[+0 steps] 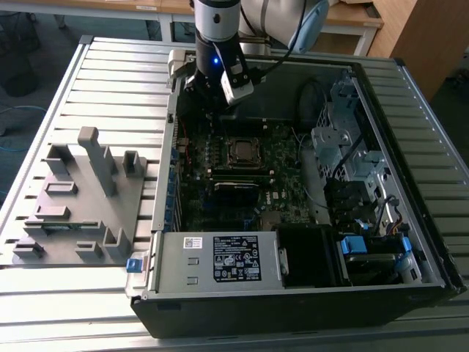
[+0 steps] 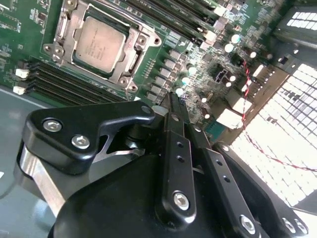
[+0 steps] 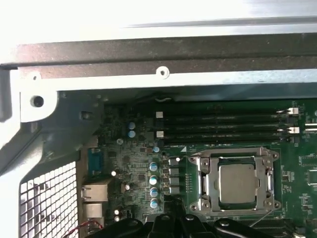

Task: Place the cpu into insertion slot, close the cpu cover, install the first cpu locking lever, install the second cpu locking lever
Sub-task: 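Install the first cpu locking lever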

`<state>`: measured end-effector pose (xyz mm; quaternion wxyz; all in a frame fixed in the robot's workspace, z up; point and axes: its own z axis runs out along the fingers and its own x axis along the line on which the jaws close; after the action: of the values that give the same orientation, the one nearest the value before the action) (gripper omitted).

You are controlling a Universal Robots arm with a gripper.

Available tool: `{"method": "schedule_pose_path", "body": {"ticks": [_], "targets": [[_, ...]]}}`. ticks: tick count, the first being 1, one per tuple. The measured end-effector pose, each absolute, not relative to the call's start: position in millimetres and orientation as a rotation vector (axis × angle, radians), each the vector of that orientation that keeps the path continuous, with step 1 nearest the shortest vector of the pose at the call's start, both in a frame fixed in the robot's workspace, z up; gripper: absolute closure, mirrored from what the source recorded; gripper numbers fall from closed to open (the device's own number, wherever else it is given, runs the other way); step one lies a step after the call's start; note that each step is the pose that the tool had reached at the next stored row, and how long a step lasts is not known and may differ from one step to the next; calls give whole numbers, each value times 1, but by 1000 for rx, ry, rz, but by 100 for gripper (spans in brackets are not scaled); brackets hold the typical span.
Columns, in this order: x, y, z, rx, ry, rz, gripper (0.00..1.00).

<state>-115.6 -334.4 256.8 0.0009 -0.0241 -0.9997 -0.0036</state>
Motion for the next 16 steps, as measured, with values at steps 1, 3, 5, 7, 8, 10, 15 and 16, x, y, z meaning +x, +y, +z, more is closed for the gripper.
{"method": "schedule_pose_path", "body": {"ticks": [1, 3, 5, 7, 8, 10, 15, 16], "targets": [[-116, -334, 257, -75, -3137, -11, 90], [-116, -334, 257, -75, -3136, -18, 90], [-116, -335, 257, -75, -3135, -69, 90], [-116, -335, 257, -75, -3133, -123, 90], [-116, -335, 257, -75, -3132, -135, 90], [-116, -335, 257, -75, -3131, -145, 90], [-116, -336, 257, -75, -3130, -167, 90], [-116, -336, 257, -75, -3130, -167, 90]]}}
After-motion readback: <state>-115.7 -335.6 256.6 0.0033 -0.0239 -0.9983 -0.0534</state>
